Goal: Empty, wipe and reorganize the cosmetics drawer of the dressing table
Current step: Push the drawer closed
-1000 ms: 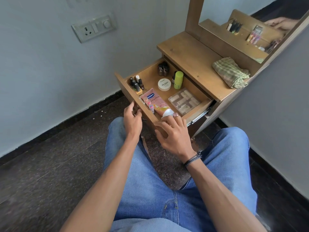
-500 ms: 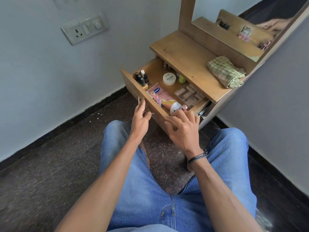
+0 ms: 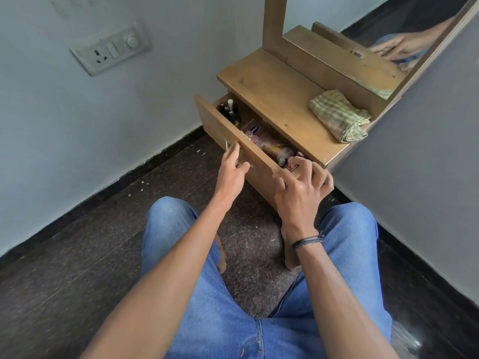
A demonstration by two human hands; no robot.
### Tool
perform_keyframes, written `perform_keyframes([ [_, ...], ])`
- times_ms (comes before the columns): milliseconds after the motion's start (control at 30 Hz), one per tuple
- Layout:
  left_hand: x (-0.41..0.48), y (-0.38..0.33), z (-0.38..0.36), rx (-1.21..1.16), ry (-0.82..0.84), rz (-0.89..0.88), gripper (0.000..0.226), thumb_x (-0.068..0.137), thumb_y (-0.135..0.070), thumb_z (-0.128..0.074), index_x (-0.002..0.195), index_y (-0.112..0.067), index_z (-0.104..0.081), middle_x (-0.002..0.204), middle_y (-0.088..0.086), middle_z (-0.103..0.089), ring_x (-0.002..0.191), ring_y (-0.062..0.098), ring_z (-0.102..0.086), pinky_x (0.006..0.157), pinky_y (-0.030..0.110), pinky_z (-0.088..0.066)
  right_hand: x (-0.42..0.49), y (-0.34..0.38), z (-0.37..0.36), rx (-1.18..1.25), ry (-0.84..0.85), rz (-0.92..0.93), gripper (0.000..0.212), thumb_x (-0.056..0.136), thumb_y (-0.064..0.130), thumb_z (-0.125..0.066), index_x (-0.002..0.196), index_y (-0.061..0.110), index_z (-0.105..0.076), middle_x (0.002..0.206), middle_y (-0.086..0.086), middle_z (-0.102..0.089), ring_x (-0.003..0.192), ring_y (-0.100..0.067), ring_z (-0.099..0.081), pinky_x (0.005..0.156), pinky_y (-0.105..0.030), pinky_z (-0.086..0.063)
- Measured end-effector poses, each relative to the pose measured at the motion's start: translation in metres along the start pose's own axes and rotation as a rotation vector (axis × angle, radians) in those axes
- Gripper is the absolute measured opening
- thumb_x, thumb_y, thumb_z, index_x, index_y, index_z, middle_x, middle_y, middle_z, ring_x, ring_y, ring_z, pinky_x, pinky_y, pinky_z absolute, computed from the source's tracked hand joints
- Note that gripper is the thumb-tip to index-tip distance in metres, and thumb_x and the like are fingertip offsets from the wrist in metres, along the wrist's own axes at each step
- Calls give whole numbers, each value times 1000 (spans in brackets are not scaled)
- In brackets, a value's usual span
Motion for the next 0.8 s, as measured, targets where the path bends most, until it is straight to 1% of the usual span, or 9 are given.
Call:
perform_keyframes([
  [67,8,-4,-8,11,17,1,64,103,-9,-51,159,-20,-23,166,-3,-15,146,20,-33,119,38,-31,7,-8,0,-16,-14,-42,16,96,37,-62,87,36,-76,127,4,-59,125,-27,-43,109,-56,-29],
  [133,16,-7,-16,11,35,11,64,103,-9,-51,159,-20,-22,166,-5,-13,145,19,-34,116,34,-32,15,-13,-1,-34,-21,-45,17,95,36,-61,87,36,-76,128,3,-58,127,-27,-41,111,-58,-27],
  [233,27,-13,-28,-1,63,28,65,103,-8,-51,159,-21,-22,166,-5,-12,144,19,-34,117,36,-33,25,-21,-3,-73,-24,-42,11,91,31,-64,90,35,-75,130,3,-57,129,-26,-38,113,-58,-24],
  [300,33,-17,-34,-7,75,28,65,102,-5,-51,159,-18,-22,166,-2,-13,144,21,-34,117,37,-34,31,-26,-3,-103,-48,-56,8,88,28,-67,92,33,-72,131,4,-56,130,-24,-36,113,-58,-24],
  [400,42,-24,-41,-8,85,20,65,101,0,-51,158,-15,-24,166,1,-16,145,22,-34,119,39,-32,40,-30,0,-152,-105,-65,16,84,22,-67,98,30,-69,129,4,-57,129,-23,-36,113,-58,-26],
  [533,53,-30,-50,46,101,13,64,101,-4,-53,157,-17,-28,164,-1,-21,144,19,-36,119,40,-31,50,-32,3,-205,-154,-63,27,80,16,-68,103,30,-63,128,6,-52,128,-21,-36,111,-61,-28],
  [700,62,-37,-58,100,96,-1,59,100,-7,-55,155,-19,-35,160,-1,-30,143,18,-36,119,42,-31,57,-39,1,-234,-162,-90,33,76,10,-67,103,30,-62,123,5,-58,125,-21,-37,110,-61,-31],
  [800,64,-35,-59,106,86,-5,59,99,-6,-54,154,-19,-37,160,-1,-30,143,19,-35,118,41,-31,55,-39,0,-232,-182,-98,31,78,10,-67,101,30,-61,120,6,-59,123,-21,-38,109,-61,-32],
])
Point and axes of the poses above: each hand's wrist, its own x-axis towards the middle knuckle, its own z-axis out of the back of the hand, y = z × x, the point moved 9 cm from there along x, towards the middle knuckle
